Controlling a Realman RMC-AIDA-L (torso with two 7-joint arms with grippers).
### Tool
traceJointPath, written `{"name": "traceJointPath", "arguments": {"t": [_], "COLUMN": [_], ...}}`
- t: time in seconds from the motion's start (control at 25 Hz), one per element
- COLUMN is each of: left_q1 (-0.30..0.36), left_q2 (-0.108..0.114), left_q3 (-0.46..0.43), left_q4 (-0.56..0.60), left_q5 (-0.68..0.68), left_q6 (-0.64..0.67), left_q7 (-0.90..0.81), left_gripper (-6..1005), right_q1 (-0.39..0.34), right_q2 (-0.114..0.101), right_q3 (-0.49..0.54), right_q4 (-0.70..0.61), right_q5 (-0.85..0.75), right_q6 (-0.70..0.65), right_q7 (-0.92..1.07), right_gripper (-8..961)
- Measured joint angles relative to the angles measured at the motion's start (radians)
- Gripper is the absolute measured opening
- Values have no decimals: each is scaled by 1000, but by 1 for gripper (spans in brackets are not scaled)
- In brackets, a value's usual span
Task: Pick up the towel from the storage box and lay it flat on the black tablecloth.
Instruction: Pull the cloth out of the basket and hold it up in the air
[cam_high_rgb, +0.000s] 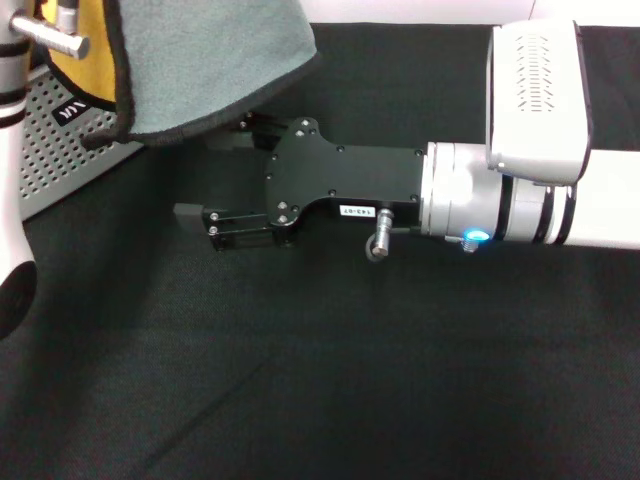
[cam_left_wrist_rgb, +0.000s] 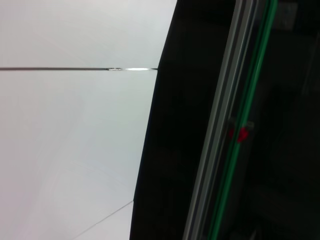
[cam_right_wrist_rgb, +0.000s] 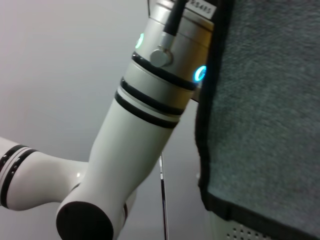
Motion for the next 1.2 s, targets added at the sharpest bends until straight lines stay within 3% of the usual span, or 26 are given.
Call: {"name": "traceJointPath", "arguments": {"t": [0.32,0.52,0.88,1.2], "left_q1": [-11,0,24,36], "left_q2": [-1,1,6,6], "left_q3": [2,-6,-26,-46], "left_q4": [-14,-41,-111,-120], "left_q5": [-1,-22,-63,-64], "left_q6": [0,0,9,15], "left_q7": [0,5,11,9], "left_gripper": [15,15,16,15], "right_q1": [47,42,-98,-139], "right_q2": [0,0,0,-5], "right_q3": [0,5,129,158], "right_q4": [-13,-19,-27,-11], "right_q5": [1,2,2,1], "right_q6": [21,115,257,279], "right_q7": [-41,-88,-110,-80], "right_gripper": [862,862,860,858]}}
